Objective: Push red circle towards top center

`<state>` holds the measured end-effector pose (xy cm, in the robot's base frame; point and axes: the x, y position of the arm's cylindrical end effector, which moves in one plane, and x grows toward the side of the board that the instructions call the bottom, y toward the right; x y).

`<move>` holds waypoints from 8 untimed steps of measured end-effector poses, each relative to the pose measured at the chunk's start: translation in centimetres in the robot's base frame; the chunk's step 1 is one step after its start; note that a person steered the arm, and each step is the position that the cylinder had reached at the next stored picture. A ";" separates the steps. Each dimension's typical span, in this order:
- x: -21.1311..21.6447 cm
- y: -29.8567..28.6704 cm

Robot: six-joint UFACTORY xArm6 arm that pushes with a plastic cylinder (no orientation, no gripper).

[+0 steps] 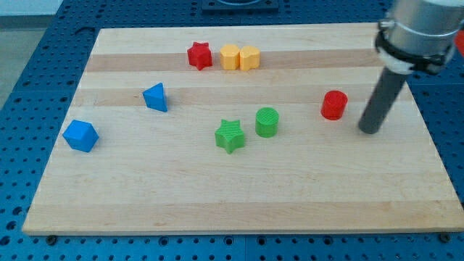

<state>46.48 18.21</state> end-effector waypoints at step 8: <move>-14.2 -5.7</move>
